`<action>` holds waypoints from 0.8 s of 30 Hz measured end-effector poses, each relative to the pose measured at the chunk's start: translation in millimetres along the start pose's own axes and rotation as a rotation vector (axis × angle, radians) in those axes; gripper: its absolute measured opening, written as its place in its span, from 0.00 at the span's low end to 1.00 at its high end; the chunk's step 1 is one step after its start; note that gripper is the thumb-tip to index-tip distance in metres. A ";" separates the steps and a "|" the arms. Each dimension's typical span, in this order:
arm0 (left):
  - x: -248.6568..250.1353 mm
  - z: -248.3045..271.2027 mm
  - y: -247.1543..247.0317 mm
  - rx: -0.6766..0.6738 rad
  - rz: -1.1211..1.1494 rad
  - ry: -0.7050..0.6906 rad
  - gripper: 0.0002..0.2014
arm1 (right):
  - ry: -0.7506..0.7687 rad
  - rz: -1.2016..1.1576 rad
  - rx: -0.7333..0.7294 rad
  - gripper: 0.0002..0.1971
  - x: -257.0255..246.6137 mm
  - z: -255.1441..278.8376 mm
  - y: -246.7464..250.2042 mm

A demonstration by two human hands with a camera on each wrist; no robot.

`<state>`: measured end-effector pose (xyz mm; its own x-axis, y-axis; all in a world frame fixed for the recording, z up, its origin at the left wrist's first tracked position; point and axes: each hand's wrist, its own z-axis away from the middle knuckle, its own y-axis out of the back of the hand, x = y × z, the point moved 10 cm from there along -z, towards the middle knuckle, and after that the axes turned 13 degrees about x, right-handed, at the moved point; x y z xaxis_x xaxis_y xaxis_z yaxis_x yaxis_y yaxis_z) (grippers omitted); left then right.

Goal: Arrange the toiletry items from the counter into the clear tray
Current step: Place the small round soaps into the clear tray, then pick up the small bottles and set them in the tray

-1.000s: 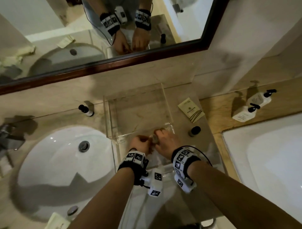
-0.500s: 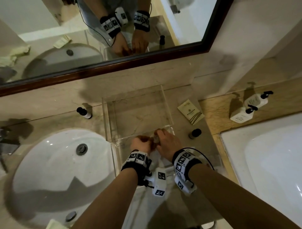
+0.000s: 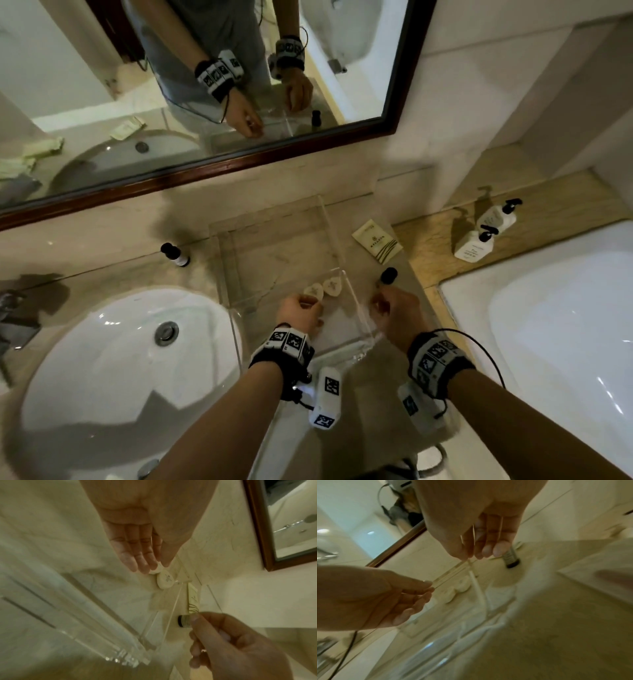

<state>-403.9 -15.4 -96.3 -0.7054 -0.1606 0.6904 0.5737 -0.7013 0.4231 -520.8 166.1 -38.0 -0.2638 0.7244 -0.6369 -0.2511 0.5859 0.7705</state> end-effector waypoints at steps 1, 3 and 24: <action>3.8 4.1 -4.8 -0.010 -0.012 -0.018 0.06 | -0.073 0.028 0.020 0.06 11.8 1.7 10.3; 9.0 10.9 -14.4 -0.028 -0.017 -0.048 0.04 | -0.190 0.080 0.064 0.09 30.9 1.0 27.2; 11.1 17.2 -30.0 -0.121 0.146 0.015 0.08 | -0.073 -0.040 0.102 0.11 -1.4 -36.4 36.3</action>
<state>-421.7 15.9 -91.3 -0.6246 -0.2766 0.7303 0.6172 -0.7478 0.2447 -563.5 173.1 -10.1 -0.1857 0.7224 -0.6661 -0.1632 0.6458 0.7458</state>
